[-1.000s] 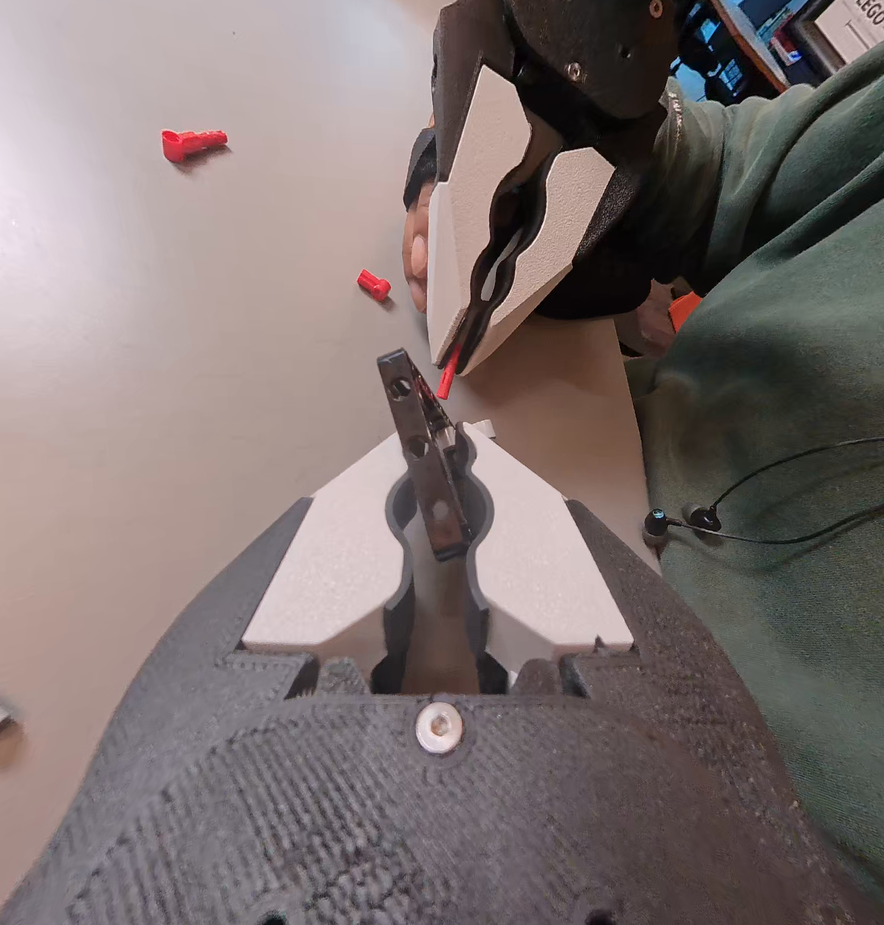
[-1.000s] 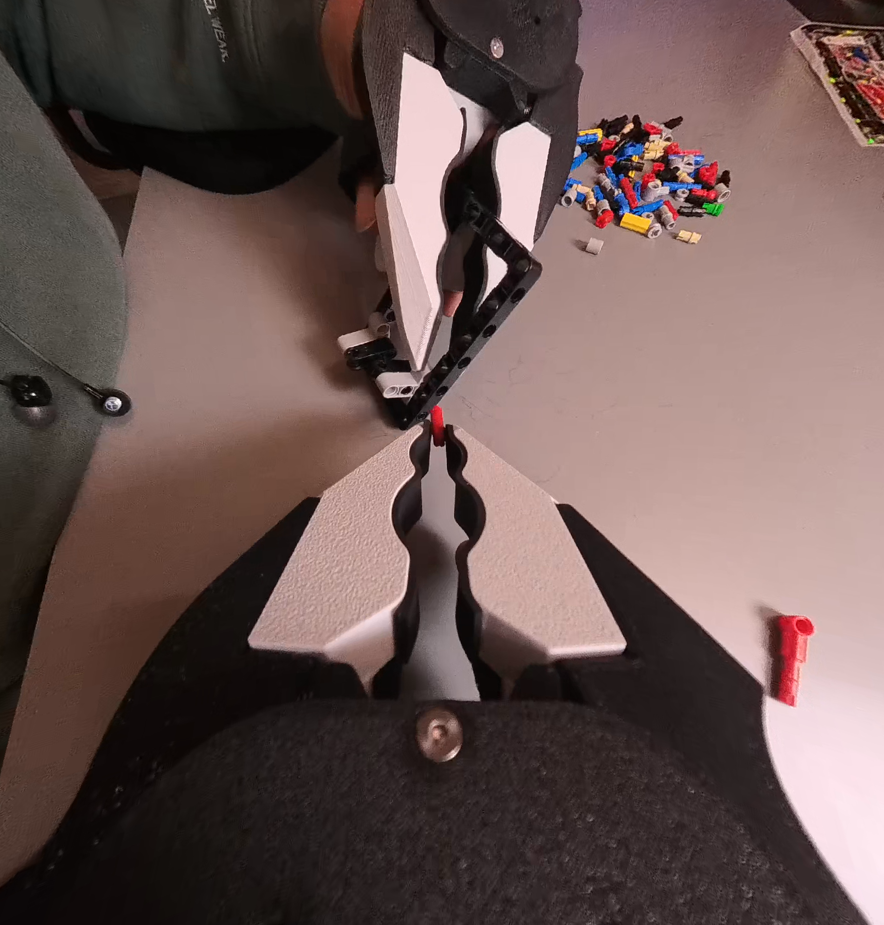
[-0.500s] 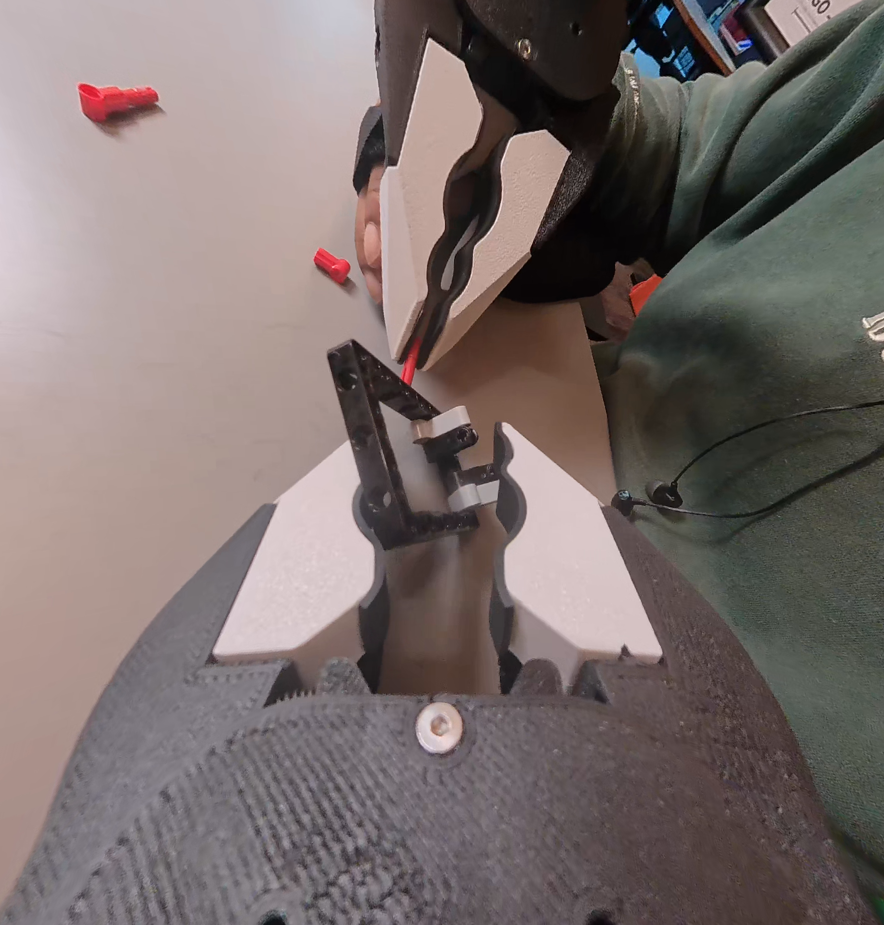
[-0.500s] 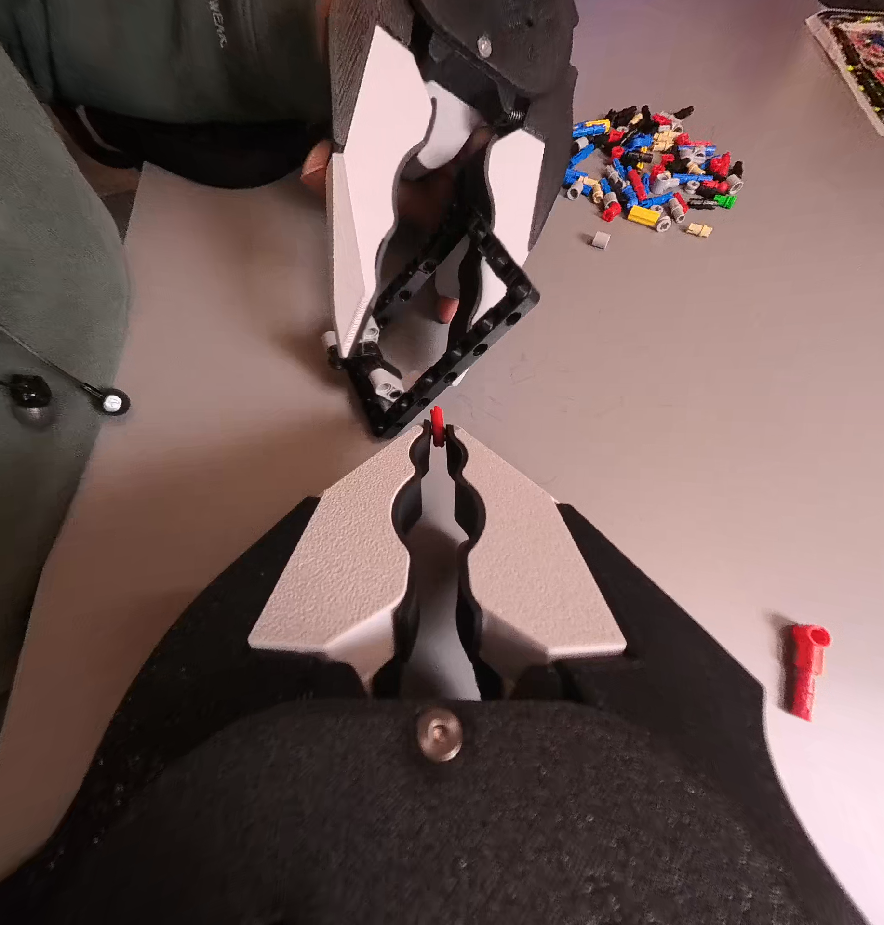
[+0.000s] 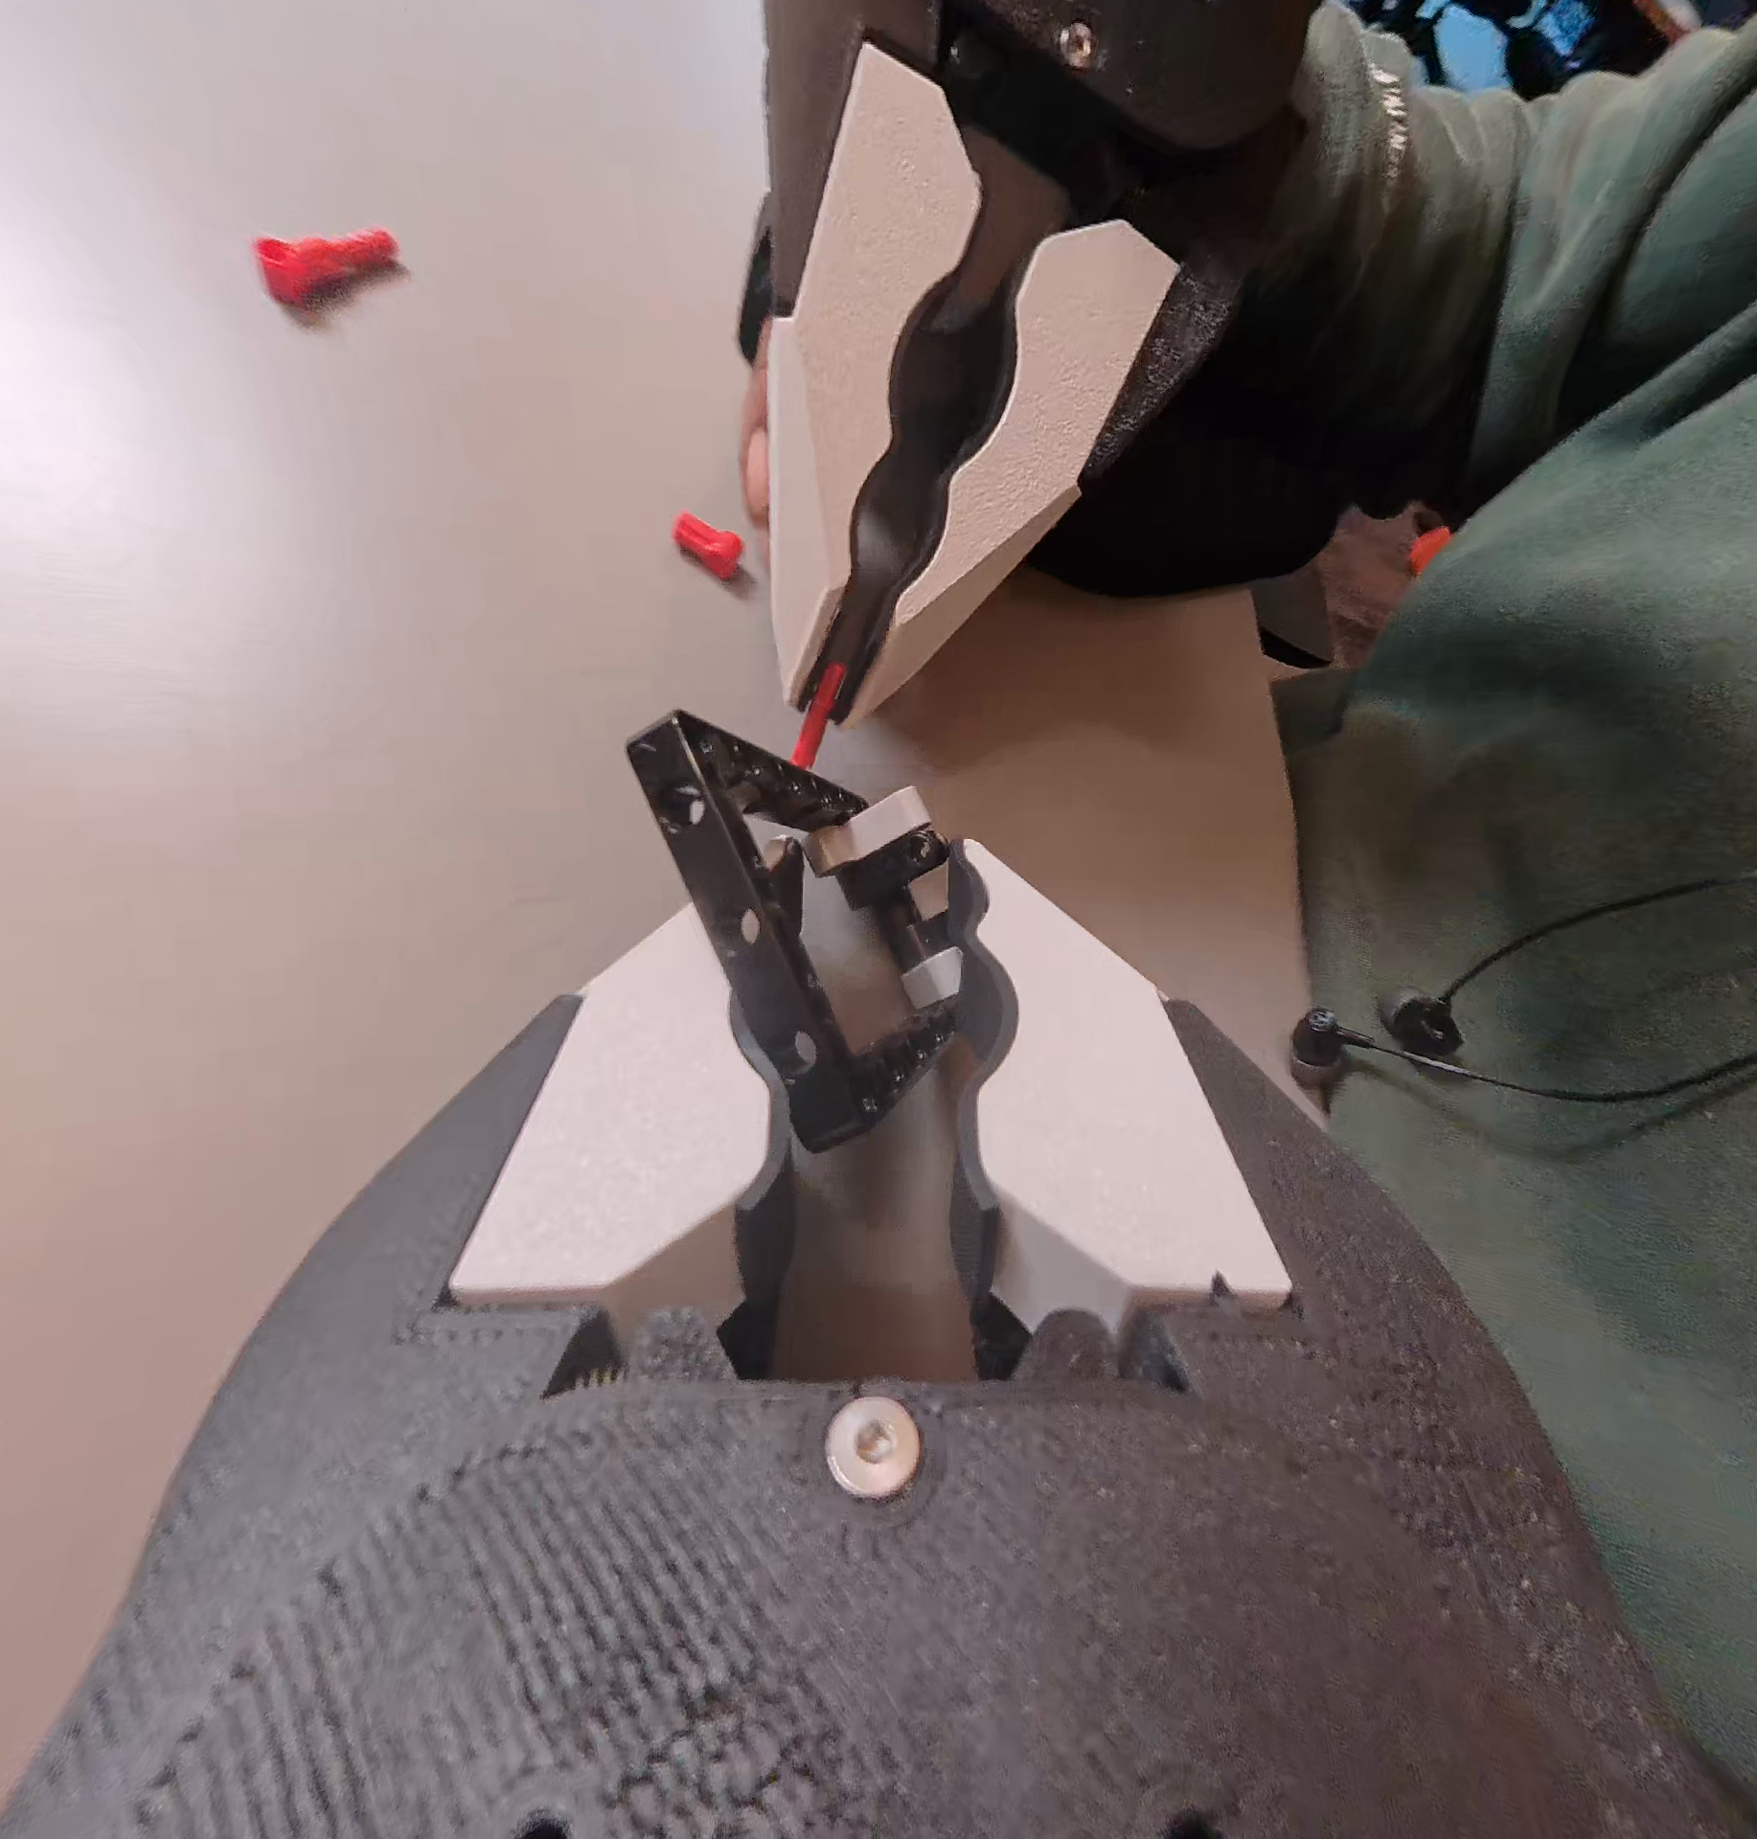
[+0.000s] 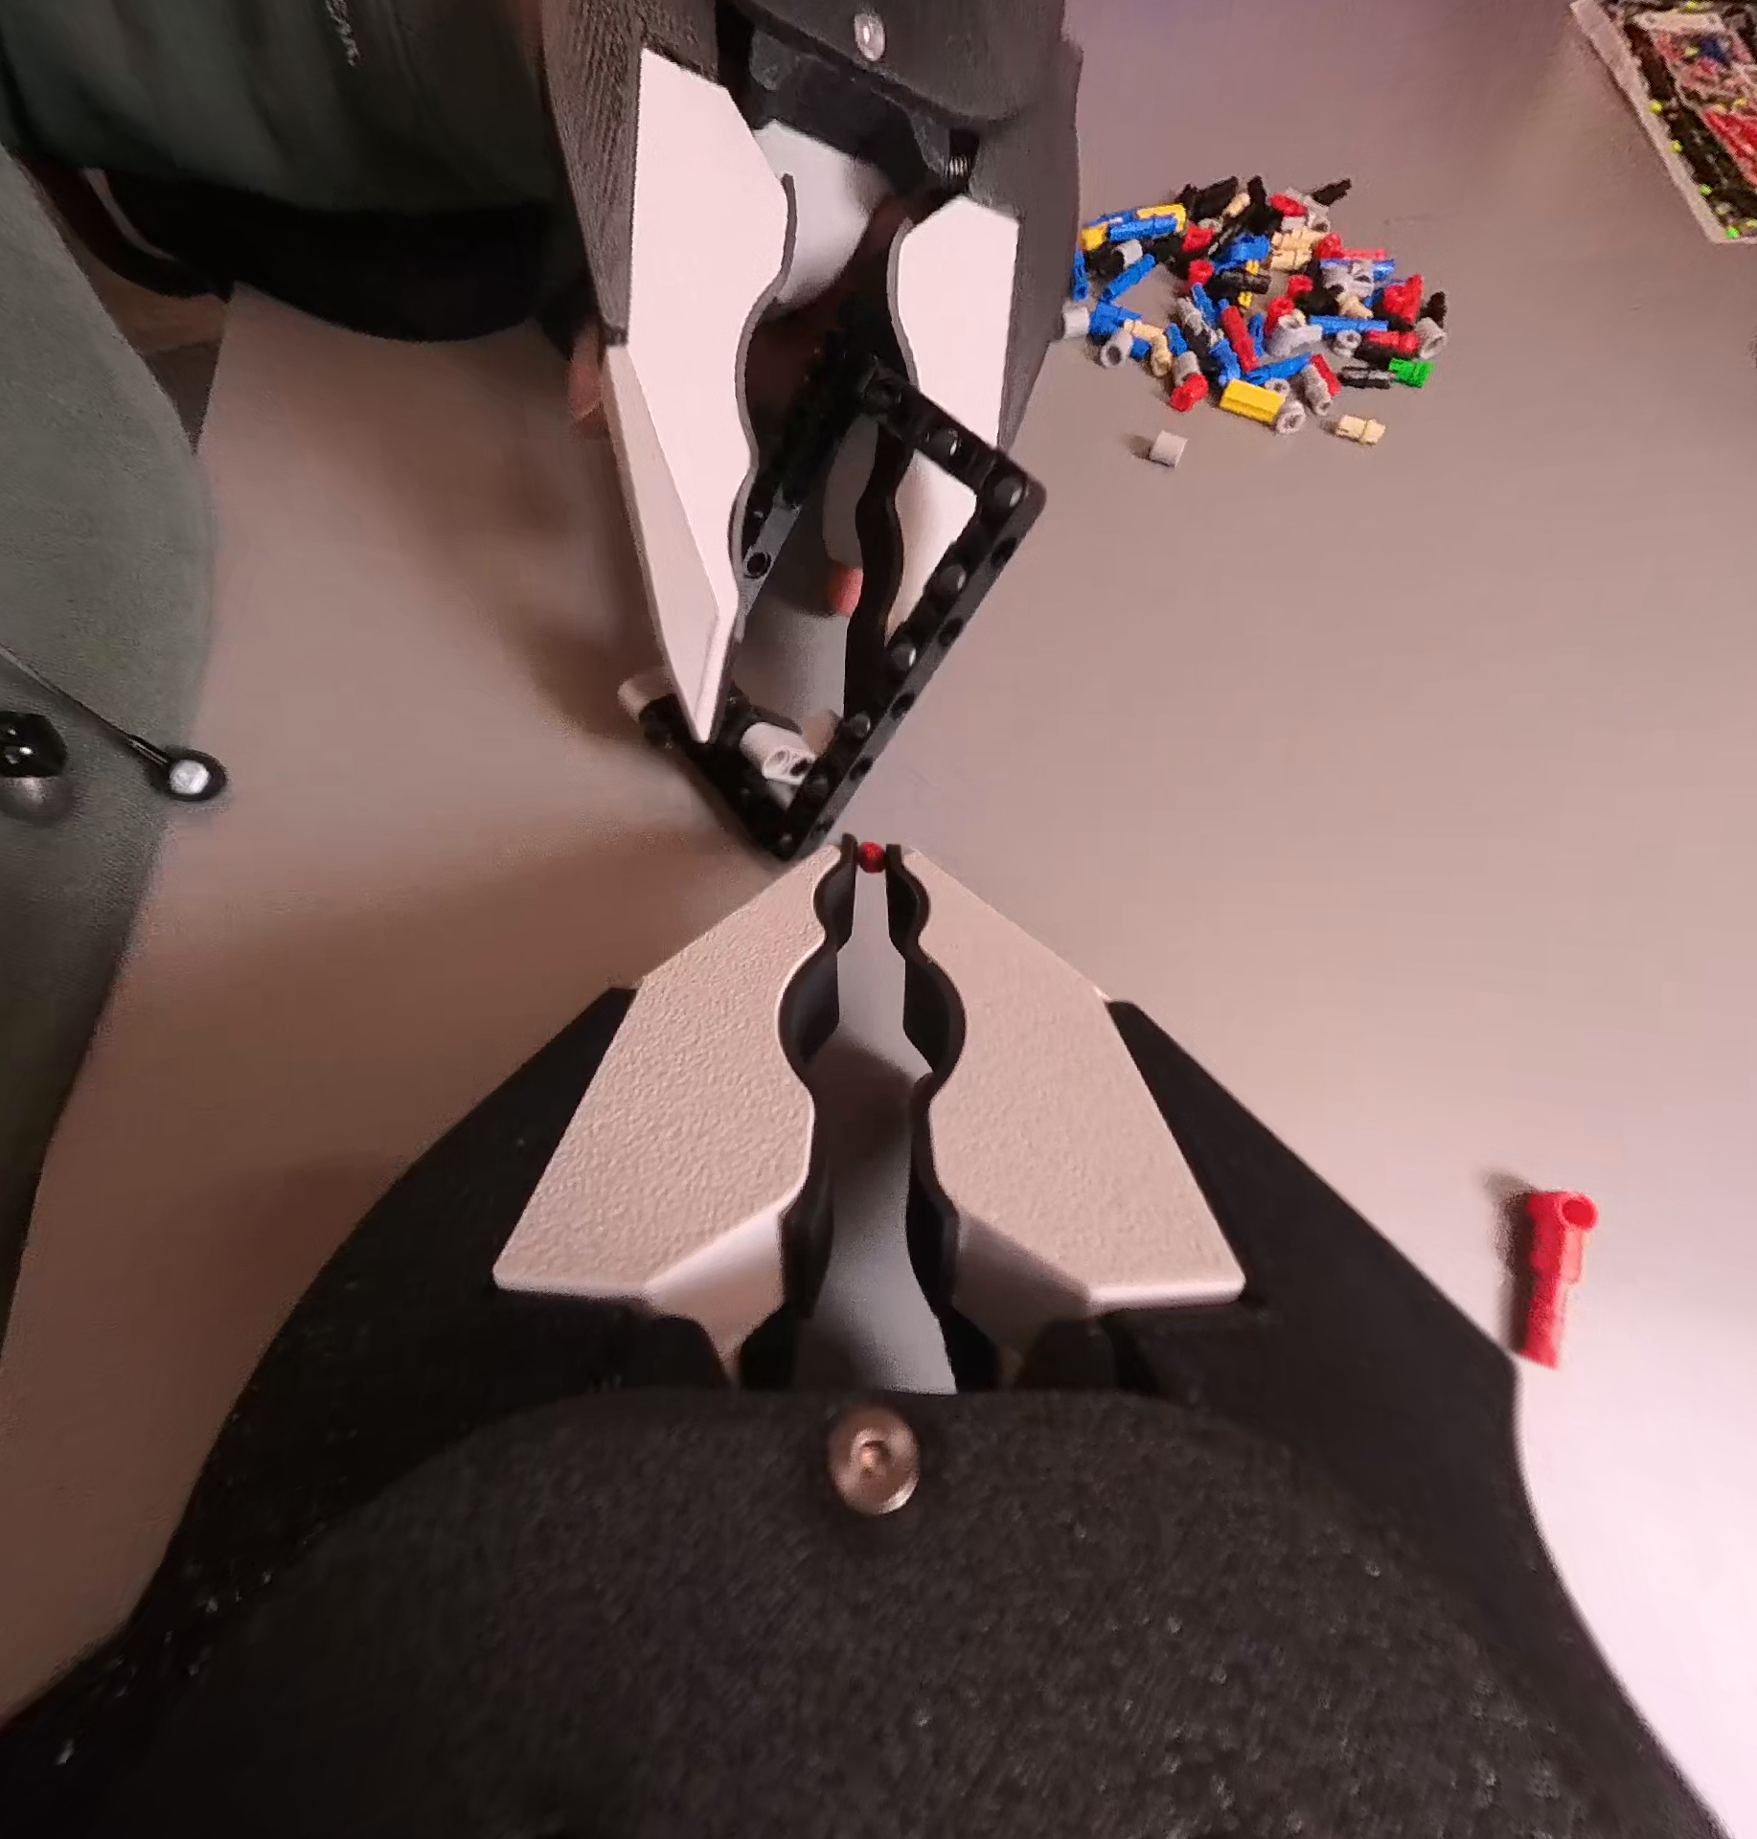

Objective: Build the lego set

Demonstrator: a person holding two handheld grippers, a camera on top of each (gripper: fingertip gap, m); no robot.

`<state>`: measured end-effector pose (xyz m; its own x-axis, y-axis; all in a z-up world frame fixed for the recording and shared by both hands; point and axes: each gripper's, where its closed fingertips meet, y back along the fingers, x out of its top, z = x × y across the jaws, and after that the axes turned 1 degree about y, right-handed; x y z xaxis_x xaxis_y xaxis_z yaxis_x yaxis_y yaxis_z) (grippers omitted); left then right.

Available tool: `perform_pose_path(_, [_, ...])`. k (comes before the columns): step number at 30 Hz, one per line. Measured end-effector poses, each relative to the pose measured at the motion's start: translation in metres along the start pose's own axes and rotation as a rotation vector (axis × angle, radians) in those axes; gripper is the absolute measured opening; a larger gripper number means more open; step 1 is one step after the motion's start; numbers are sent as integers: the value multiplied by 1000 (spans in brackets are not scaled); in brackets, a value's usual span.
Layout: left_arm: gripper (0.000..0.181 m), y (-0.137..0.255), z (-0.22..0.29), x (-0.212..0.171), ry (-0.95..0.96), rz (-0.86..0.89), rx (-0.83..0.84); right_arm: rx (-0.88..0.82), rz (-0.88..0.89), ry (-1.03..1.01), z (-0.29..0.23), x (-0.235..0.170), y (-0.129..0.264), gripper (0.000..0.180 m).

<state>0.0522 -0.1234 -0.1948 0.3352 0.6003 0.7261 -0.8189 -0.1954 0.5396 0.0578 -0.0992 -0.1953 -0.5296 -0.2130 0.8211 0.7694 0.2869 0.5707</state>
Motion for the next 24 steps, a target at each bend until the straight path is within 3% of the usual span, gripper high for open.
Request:
perform_pose_path(6, [28,10,-18,4,-2,20,97,-126,-98,33,19,-12,-3,6])
perform_pose_path(11, [28,12,-24,3,46,45,82,-181,-205,121,27,-22,0,20])
perform_pose_path(14, [28,13,-24,3,23,43,93,-195,-142,114,31,-6,11,25])
perform_pose_path(17, [28,12,-19,4,-58,34,96,-86,1,35,21,23,15,25])
perform_pose_path(20, [28,10,-10,5,-150,29,88,54,-5,33,6,18,-3,34])
perform_pose_path(24, [27,8,5,6,-270,40,59,151,-9,54,-9,14,-18,32])
